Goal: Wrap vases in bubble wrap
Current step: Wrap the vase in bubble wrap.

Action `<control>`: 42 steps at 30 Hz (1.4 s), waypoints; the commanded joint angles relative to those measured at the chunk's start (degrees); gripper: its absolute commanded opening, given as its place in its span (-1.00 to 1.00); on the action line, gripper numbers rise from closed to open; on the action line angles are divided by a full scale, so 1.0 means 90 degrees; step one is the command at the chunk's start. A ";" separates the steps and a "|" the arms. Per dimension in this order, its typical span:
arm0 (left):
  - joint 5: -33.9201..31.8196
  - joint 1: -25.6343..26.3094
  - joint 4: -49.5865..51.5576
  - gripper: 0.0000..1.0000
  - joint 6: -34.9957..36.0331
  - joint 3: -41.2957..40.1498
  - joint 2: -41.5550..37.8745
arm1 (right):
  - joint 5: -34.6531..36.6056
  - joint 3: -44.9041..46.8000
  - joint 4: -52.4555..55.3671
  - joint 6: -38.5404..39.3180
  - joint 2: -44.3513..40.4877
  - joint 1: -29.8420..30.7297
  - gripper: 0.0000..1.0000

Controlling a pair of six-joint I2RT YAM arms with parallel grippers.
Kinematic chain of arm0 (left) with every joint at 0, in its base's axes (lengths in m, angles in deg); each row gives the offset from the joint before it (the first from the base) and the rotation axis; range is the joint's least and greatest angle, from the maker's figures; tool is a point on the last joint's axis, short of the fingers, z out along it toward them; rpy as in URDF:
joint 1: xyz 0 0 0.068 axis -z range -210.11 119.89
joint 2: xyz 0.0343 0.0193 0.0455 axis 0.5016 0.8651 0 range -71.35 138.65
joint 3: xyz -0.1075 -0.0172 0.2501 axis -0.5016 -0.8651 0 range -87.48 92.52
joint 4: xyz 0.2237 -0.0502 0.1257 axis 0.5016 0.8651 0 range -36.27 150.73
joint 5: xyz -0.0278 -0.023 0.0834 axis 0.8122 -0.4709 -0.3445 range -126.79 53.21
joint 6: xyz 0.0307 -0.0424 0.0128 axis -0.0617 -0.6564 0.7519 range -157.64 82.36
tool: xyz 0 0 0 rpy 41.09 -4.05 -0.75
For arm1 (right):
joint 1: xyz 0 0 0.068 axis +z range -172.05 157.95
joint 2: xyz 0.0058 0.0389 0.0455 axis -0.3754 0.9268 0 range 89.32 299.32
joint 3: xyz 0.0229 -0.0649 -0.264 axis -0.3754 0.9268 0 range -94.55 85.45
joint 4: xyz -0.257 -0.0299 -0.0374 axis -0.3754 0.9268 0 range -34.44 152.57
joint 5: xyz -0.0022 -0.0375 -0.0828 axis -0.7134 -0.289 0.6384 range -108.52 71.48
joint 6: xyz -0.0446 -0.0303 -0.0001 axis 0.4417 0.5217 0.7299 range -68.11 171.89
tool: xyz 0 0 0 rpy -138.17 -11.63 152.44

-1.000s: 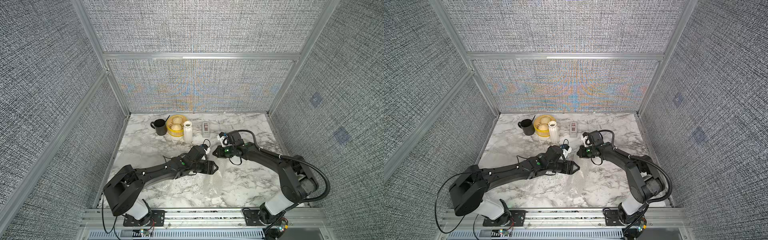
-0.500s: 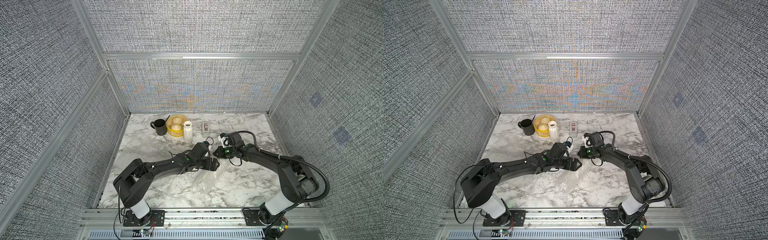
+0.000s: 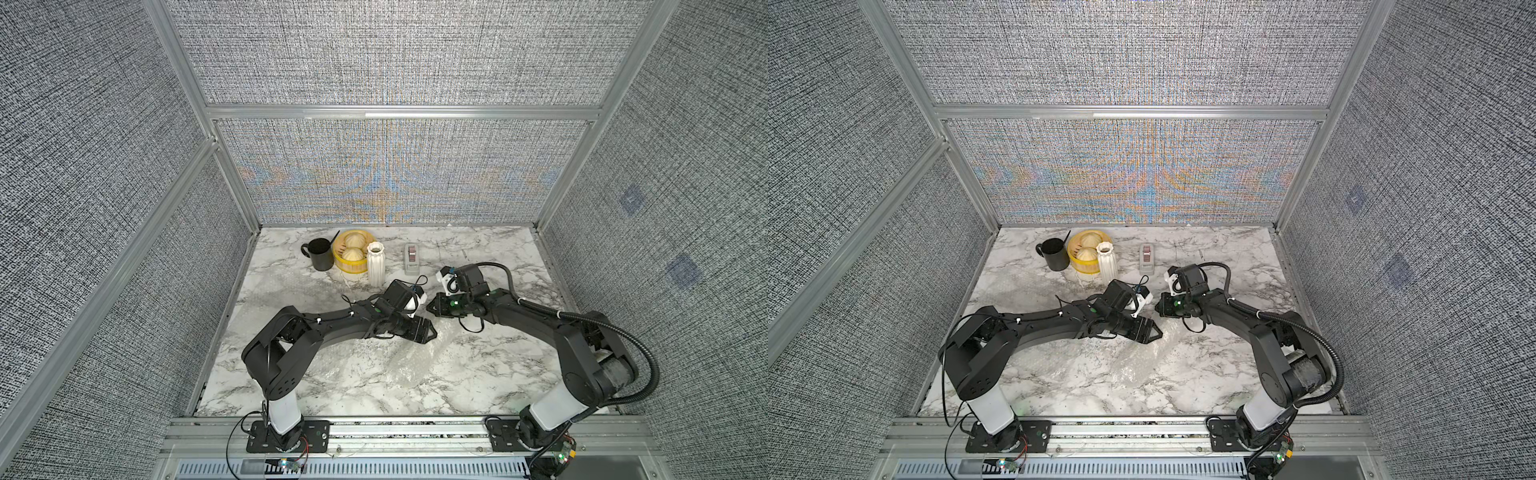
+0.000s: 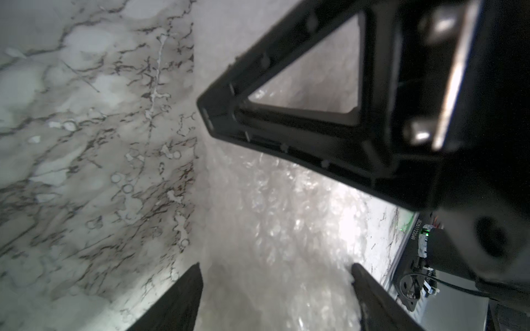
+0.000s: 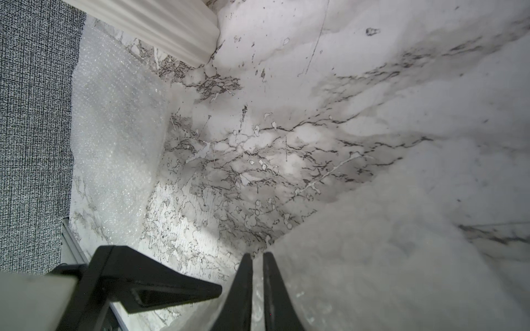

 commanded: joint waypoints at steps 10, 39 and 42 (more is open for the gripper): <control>-0.0064 0.0067 0.0737 0.21 0.0243 -0.0290 -0.0136 | -0.0105 -0.0345 0.0471 0.0202 -0.0275 -0.0031 -0.57; -0.1254 0.0491 0.0326 0.18 -0.1326 -0.1251 -0.0720 | -0.1619 -0.3927 0.0514 -0.0362 0.2667 -0.1087 -0.17; -0.1223 0.0478 0.0189 0.18 -0.1364 -0.1269 -0.0696 | -0.1799 -0.4315 0.0656 -0.0491 0.3007 -0.1195 -0.11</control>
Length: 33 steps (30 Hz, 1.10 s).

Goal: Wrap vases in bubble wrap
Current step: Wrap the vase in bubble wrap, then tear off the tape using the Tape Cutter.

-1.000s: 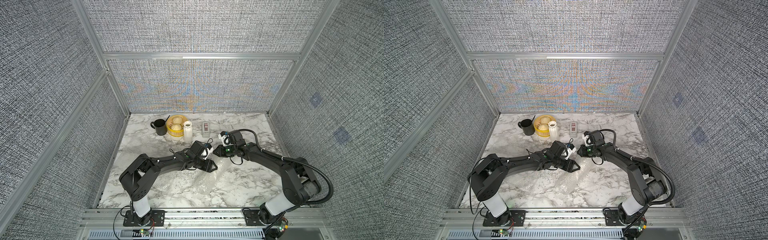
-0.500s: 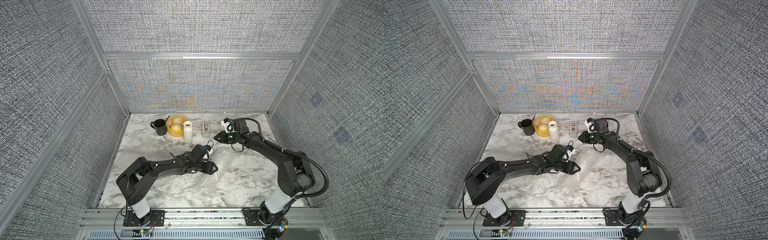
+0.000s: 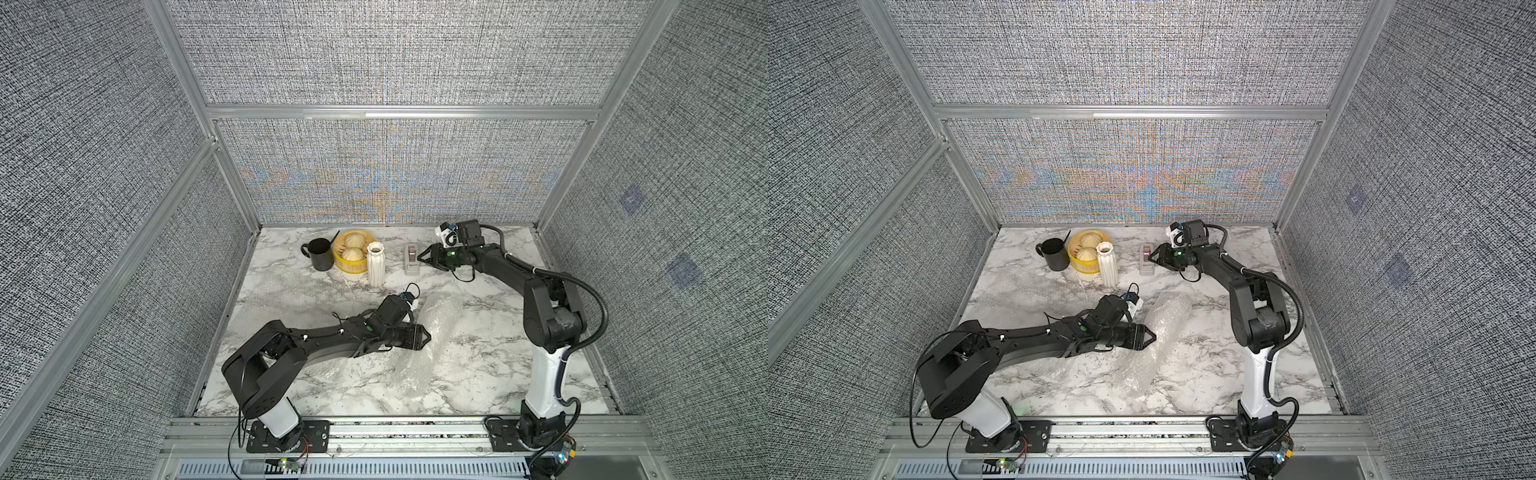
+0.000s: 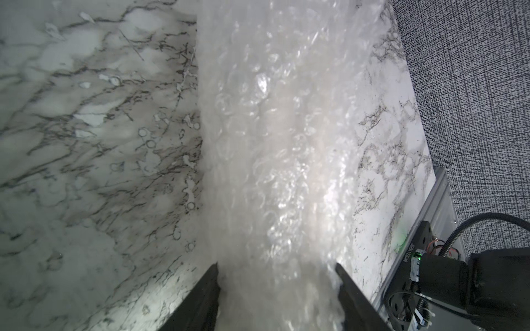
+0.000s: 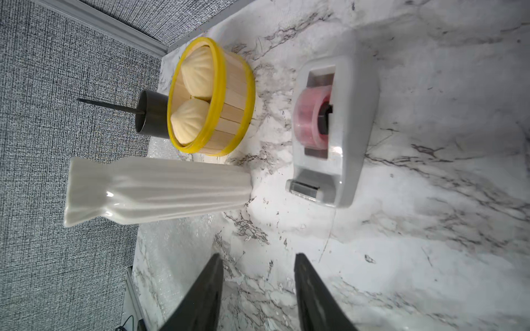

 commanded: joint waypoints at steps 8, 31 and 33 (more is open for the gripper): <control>-0.0033 0.0013 0.1111 0.19 0.0083 -0.0044 0.0188 | -0.0648 -0.1119 0.0602 -0.0407 0.1006 -0.0058 -0.03; -0.0219 0.0006 0.1210 0.19 0.0083 -0.0184 0.0105 | -0.0682 -0.2521 0.1347 -0.0560 0.2305 0.0082 -0.05; -0.0219 0.0005 0.1201 0.19 0.0081 -0.0195 0.0105 | -0.0753 -0.2442 0.1254 -0.0630 0.2310 0.0100 -0.05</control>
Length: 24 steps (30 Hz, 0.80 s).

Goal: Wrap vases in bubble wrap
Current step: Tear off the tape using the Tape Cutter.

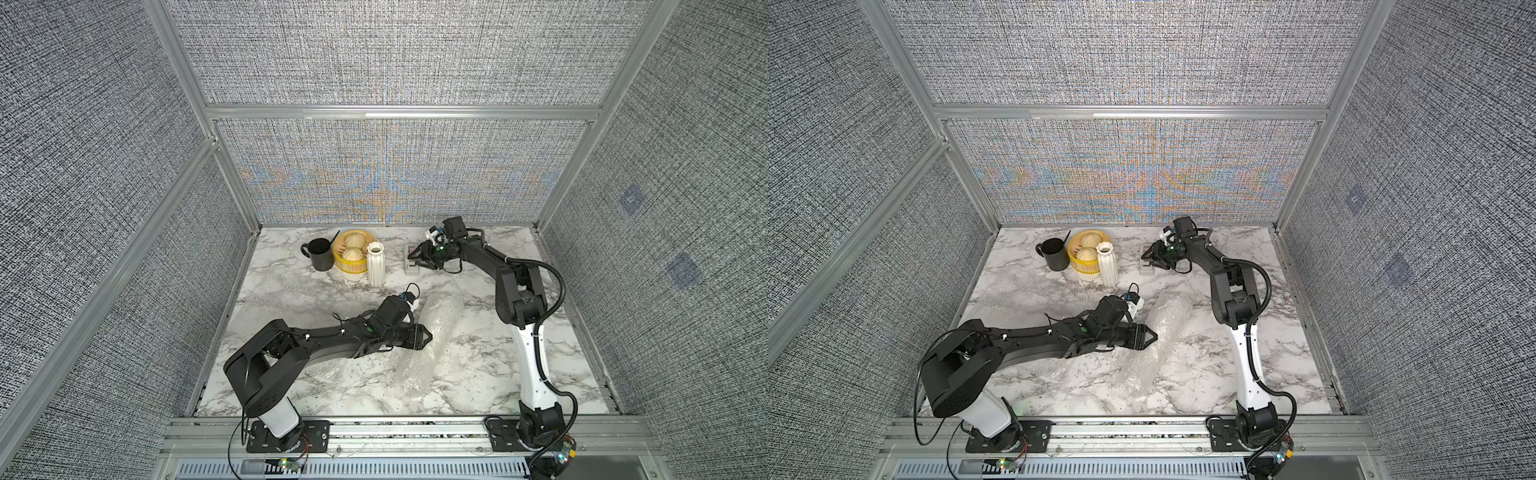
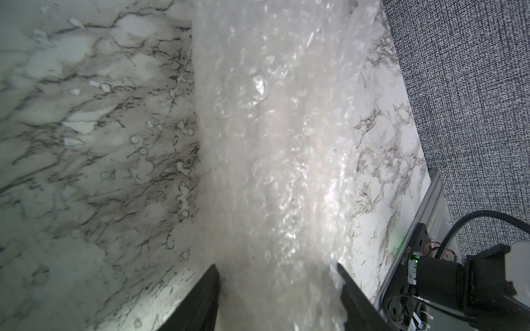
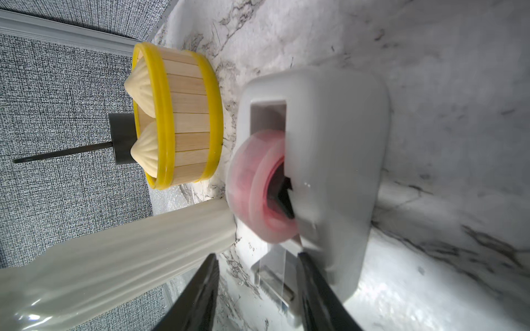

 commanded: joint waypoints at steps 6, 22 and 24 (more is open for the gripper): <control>-0.0208 -0.0002 0.1441 0.18 0.0107 -0.0063 0.0138 | -0.0324 0.0130 -0.0111 -0.0318 0.0198 0.0071 -0.09; -0.0224 -0.0002 0.1429 0.18 0.0118 -0.0067 0.0106 | -0.0805 0.0758 -0.0936 -0.0908 -0.0054 -0.0017 -0.49; -0.0236 -0.0002 0.1421 0.18 0.0108 -0.0069 0.0089 | -0.0821 0.0787 -0.1007 -0.0950 -0.0072 -0.0019 -0.55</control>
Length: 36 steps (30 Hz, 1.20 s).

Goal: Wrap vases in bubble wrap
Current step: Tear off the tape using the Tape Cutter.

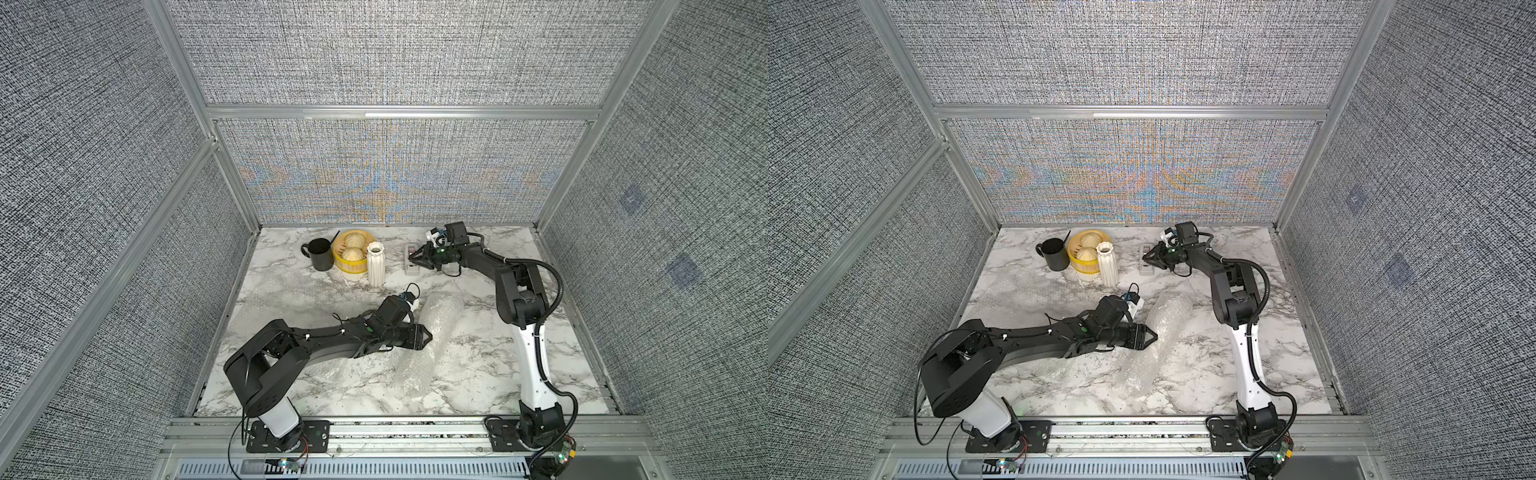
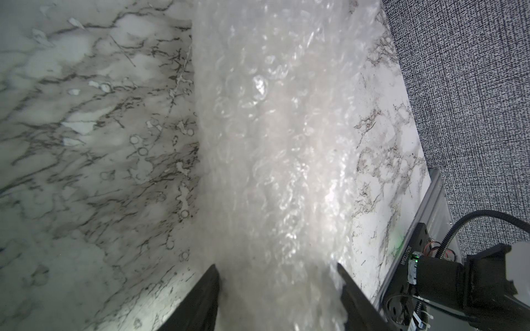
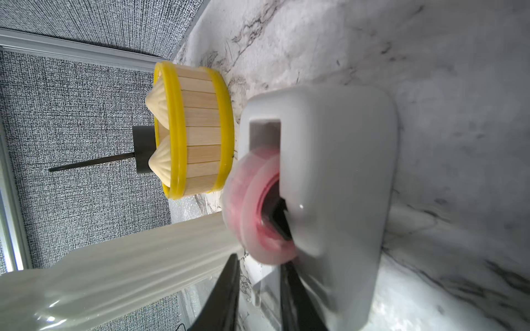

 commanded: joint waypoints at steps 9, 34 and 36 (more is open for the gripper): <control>-0.0258 -0.0002 0.1424 0.19 0.0098 -0.0127 0.0053 | -0.0527 0.0072 0.0272 -0.0350 -0.0076 0.0020 -0.80; -0.0340 -0.0002 0.1409 0.19 0.0036 -0.0219 0.0046 | -0.0749 0.1368 -0.0640 -0.0693 -0.1031 0.0028 -1.00; -0.0331 0.0003 0.1414 0.18 0.0029 -0.0211 0.0072 | -0.0659 0.1513 -0.0666 -0.0654 -0.1052 0.0028 -1.00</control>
